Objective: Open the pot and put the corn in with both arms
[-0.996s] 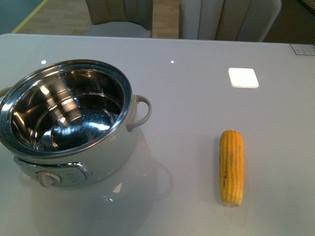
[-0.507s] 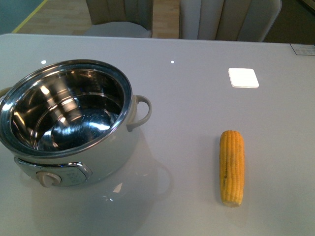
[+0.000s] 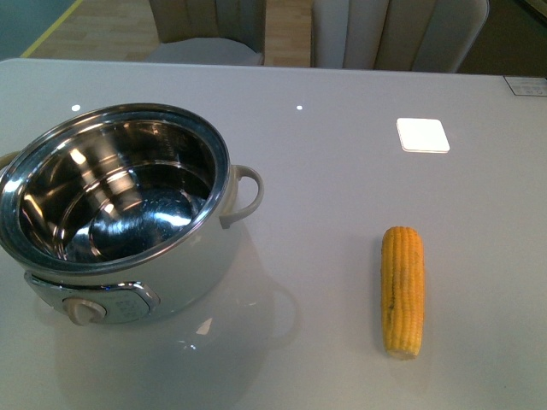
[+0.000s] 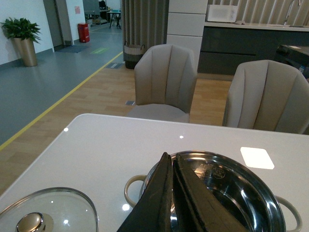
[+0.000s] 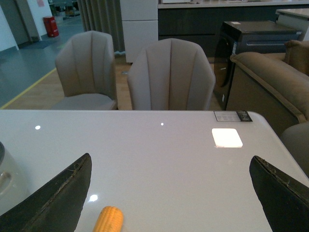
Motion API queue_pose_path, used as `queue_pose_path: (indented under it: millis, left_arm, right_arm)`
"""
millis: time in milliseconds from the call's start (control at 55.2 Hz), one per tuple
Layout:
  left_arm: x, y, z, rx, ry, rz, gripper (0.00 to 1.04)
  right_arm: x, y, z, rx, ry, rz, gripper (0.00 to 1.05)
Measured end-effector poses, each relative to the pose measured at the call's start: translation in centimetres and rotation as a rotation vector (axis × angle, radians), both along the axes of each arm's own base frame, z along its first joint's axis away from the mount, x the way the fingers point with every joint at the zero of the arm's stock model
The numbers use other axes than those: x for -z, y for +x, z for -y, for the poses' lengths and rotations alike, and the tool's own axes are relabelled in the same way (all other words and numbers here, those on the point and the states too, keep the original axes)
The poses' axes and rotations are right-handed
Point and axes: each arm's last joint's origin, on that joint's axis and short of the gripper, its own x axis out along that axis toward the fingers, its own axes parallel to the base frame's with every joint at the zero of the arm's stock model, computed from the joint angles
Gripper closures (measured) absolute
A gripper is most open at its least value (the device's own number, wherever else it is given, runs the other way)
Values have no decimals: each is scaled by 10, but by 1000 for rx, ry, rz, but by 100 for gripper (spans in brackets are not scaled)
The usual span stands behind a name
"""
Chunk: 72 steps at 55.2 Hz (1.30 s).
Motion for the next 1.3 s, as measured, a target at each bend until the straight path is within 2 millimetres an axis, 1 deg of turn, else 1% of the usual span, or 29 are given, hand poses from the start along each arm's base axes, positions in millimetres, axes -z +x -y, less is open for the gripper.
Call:
queue_pose_path:
  millis: [54, 127, 398, 597, 616, 652, 670, 778, 797, 851, 869, 960, 1050, 1159, 1213, 1249, 1267, 1285, 1304]
  left_arm:
    - [4, -5, 0, 0, 1, -33, 102]
    - [3, -9, 0, 0, 1, -12, 102]
    - [3, -10, 0, 0, 0, -5, 101]
    - [3, -10, 0, 0, 1, -5, 67]
    - [3, -10, 0, 0, 1, -5, 65]
    - [3, -10, 0, 0, 1, -5, 58]
    - [3, -10, 0, 0, 1, -5, 57]
    - [3, -10, 0, 0, 1, -5, 35]
    - [3, -10, 0, 0, 1, -5, 33]
    - [3, -10, 0, 0, 1, -5, 23]
    - [3, -10, 0, 0, 1, -5, 21]
    - [3, -10, 0, 0, 2, -5, 6]
    - [3, -10, 0, 0, 3, -5, 8]
    - [3, -10, 0, 0, 3, -5, 7]
    - [3, -10, 0, 0, 3, -5, 7]
    - [3, -10, 0, 0, 3, -6, 7]
    - [3, -10, 0, 0, 3, -6, 7]
    - [3, -10, 0, 0, 3, -5, 7]
    - [3, -10, 0, 1, 3, -5, 7]
  right_arm:
    - [0, 0, 0, 0, 0, 0, 9]
    - [0, 0, 0, 0, 0, 0, 9]
    - [0, 0, 0, 0, 0, 0, 9]
    - [0, 0, 0, 0, 0, 0, 9]
    - [0, 0, 0, 0, 0, 0, 9]
    - [0, 0, 0, 0, 0, 0, 9]
    - [0, 0, 0, 0, 0, 0, 9]
    - [0, 0, 0, 0, 0, 0, 9]
    - [0, 0, 0, 0, 0, 0, 9]
    - [0, 0, 0, 0, 0, 0, 9]
    - [0, 0, 0, 0, 0, 0, 9]
    - [0, 0, 0, 0, 0, 0, 9]
    - [0, 0, 0, 0, 0, 0, 9]
    - [0, 0, 0, 0, 0, -1, 9]
    - [1, 0, 0, 3, 42, -154, 9]
    - [0, 2, -1, 22, 81, -351, 9]
    - [1, 2, -1, 25, 88, -399, 9]
    - [1, 3, -1, 32, 98, -484, 9]
    - [2, 4, -1, 35, 101, -523, 9]
